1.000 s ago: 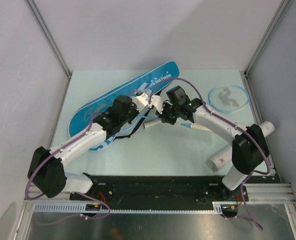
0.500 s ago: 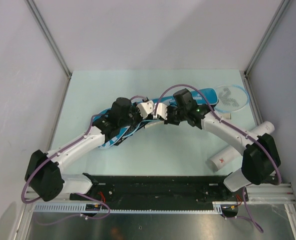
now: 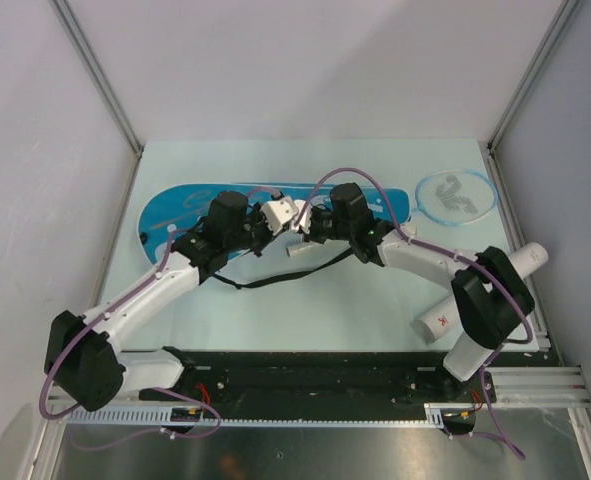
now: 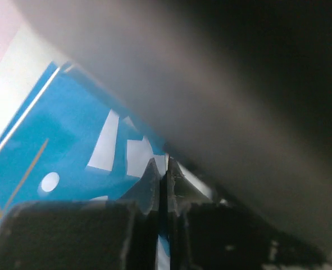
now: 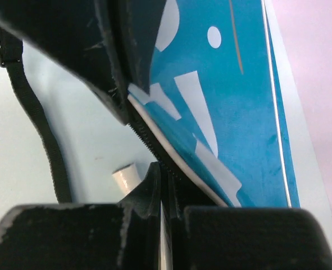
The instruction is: Pack up the badminton gear
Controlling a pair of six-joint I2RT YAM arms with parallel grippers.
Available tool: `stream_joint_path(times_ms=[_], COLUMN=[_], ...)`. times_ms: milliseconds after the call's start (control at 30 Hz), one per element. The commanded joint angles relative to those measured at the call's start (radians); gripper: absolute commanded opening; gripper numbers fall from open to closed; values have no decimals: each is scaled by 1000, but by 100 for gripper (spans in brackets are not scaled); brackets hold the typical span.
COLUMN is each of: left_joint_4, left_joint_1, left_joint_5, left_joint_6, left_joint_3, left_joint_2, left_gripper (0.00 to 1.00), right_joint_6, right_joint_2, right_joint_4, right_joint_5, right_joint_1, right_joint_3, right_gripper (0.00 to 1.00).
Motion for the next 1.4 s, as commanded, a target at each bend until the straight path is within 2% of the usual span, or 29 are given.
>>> stream_joint_path(times_ms=[0,133,200,233,300,367,400,467,533,600,667,700,733,767,800,833,867,900,967,1133,1200,1233,1367], left_joint_4=[-28,-76,-86,-88,-90,-102,-102,-111,-114,-116,-116,-116,-116,-116,-117,-117,-117,-117,-117,-116,-117,-117,-116], left_joint_1=[-89,-66,-46,-19,0,26,38,90,142,165,172,172,173,172,172,172,173,172,172,173,172,172,173], left_joint_5=[304,353,369,380,333,295,267,284,317,340,360,368,385,388,391,396,408,412,414,397,414,414,423], left_joint_6=[-9,-121,-158,-184,-199,-215,-230,-285,-351,-373,-370,-370,-367,-367,-374,-374,-374,-376,-377,-387,-394,-397,-399], left_joint_3=[78,92,92,88,85,107,118,156,180,200,201,201,203,204,206,207,206,204,201,206,210,213,221], left_joint_2=[84,99,119,128,154,200,219,275,309,332,329,329,328,329,332,335,334,334,334,361,368,371,369], left_gripper=[0,0,0,0,0,0,0,0,0,0,0,0,0,0,0,0,1,0,0,0,0,0,0], right_joint_6=[-88,-99,-44,-19,125,199,293,392,499,564,665,703,810,872,951,1083,1146,1196,1307,1498,1628,1656,1777], right_joint_2=[71,59,72,79,108,129,132,134,105,39,-19,-79,-114,-145,-171,-228,-255,-294,-386,-481,-536,-552,-608], right_joint_4=[366,299,259,246,237,214,202,186,125,32,-51,-147,-189,-227,-307,-342,-363,-345,-279,-180,-52,-12,100], right_joint_5=[-121,-144,-187,-187,-132,-45,-3,130,225,305,398,452,559,586,588,525,490,470,416,280,209,171,149], right_joint_1=[137,128,107,86,72,68,70,75,76,82,82,76,67,40,-34,-92,-143,-228,-283,-401,-442,-461,-551], right_joint_3=[39,38,38,38,38,38,38,38,36,38,36,38,35,34,34,24,-7,-48,-181,-382,-520,-557,-700], right_gripper=[0,0,0,6,28,41,47,69,80,99,100,100,100,100,100,100,100,100,100,99,97,92,85])
